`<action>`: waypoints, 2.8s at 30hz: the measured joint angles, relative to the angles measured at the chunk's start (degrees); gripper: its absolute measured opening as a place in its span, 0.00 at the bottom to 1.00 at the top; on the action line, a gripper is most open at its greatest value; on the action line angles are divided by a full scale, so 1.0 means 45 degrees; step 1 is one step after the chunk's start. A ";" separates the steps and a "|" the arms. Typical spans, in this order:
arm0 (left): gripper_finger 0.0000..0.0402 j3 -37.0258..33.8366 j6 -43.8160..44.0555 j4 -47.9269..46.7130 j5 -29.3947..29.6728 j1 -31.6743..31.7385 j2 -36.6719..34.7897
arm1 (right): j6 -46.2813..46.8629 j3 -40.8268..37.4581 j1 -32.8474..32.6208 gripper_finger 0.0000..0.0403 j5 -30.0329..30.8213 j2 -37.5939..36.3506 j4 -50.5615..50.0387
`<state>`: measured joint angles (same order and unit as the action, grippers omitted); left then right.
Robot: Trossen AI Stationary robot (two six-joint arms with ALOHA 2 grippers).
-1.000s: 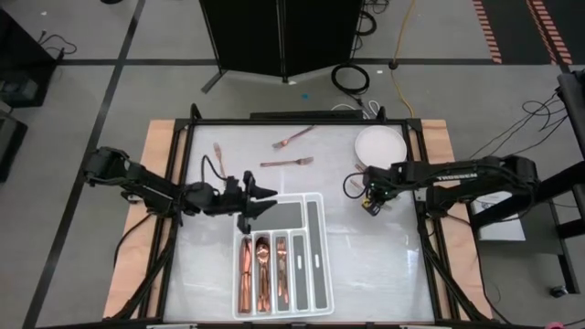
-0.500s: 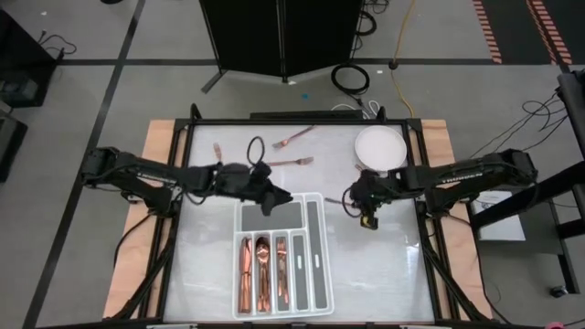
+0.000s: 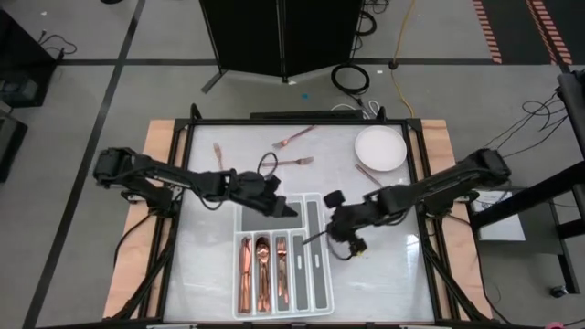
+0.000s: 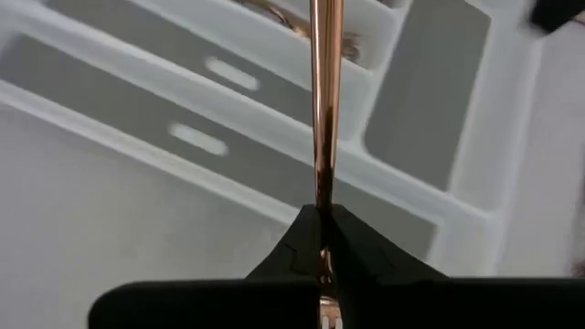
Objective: Sort silverware
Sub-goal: Put the fork into the silverware tray
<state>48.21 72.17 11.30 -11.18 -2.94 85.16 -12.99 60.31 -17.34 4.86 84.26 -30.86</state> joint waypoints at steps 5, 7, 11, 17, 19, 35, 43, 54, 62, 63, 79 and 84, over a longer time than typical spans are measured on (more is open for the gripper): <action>0.34 0.0000 0.0787 0.0847 -0.0047 -0.0874 0.0943 | -0.1271 0.2014 -0.0194 0.00 0.0957 0.1925 -0.0756; 0.34 0.0000 0.0810 0.0968 -0.0087 -0.1168 0.1219 | -0.1664 0.2597 -0.0213 0.00 0.0928 0.2492 -0.0750; 0.34 -0.0005 0.0847 0.1122 0.0029 -0.1554 0.1599 | -0.2193 0.3290 -0.0196 0.00 0.0968 0.3258 -0.0805; 0.34 -0.0005 0.0623 0.1140 0.0061 -0.1713 0.1658 | -0.2370 0.3842 -0.0053 0.00 0.0969 0.3920 -0.0740; 0.34 -0.0005 0.0536 0.1135 0.0090 -0.1709 0.1658 | -0.2372 0.3991 -0.0021 0.00 0.0976 0.3996 -0.0653; 0.34 -0.0008 -0.0565 0.1085 0.0155 -0.1709 0.1654 | -0.2618 0.4032 0.0365 0.00 0.0967 0.3996 0.0074; 0.18 -0.0008 -0.1232 0.1040 0.0160 -0.1709 0.1654 | -0.2654 0.4027 0.0365 0.00 0.0937 0.3996 0.0181; 0.01 -0.0013 -0.1364 0.0325 0.1505 -0.1696 0.1649 | -0.2203 0.4012 0.0324 0.20 0.1133 0.3855 0.0357; 0.01 -0.0018 -0.1148 -0.1919 0.1840 -0.1785 0.0299 | 0.0402 0.4012 0.0290 0.33 0.1598 0.1706 -0.2348; 0.01 -0.0010 -0.1126 -0.2544 0.2431 -0.1944 -0.0157 | 0.0809 0.4012 0.0228 0.33 0.1625 0.1409 -0.2566; 0.00 0.0128 0.7803 -0.2942 1.4097 -0.8723 0.1412 | 0.1980 0.2016 -0.1633 0.29 0.1683 -0.0895 -0.0135; 0.00 0.2123 0.7843 -0.2733 1.5447 -0.9397 0.3213 | 0.2656 0.1877 -0.1685 0.29 0.1685 -0.0900 -0.0125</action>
<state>57.76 107.46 -0.99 58.33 -45.23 99.62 -1.04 68.76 -24.93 12.45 80.20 -31.42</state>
